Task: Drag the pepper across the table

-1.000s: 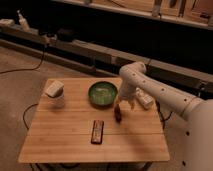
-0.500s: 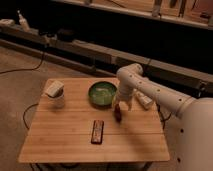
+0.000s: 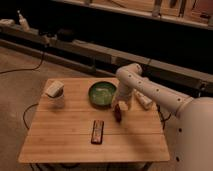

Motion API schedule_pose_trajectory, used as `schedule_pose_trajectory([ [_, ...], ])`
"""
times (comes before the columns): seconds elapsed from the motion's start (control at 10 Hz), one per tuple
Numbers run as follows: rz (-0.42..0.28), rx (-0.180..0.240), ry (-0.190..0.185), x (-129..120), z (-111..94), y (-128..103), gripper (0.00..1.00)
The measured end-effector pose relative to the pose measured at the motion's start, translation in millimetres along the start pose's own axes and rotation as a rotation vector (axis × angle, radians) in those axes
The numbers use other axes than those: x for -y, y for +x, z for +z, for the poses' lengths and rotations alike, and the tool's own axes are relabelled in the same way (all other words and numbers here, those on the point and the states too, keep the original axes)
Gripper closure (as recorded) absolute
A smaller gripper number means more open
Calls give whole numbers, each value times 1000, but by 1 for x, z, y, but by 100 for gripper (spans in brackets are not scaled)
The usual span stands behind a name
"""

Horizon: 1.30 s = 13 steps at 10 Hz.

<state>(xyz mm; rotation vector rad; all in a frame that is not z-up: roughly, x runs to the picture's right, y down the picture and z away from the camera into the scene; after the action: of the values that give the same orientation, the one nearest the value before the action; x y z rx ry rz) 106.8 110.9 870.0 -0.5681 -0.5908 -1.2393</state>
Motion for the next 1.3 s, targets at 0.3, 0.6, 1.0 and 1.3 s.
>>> schedule_pose_trajectory([
  [0.3,-10,8,-4,0,11,-6,35],
  [0.6,-17,1,-46,-2,29,-12,35],
  [1.0,4,-13,-63,-1,43,-10,42],
  [1.3,10,-15,-46,5,46,-10,70],
])
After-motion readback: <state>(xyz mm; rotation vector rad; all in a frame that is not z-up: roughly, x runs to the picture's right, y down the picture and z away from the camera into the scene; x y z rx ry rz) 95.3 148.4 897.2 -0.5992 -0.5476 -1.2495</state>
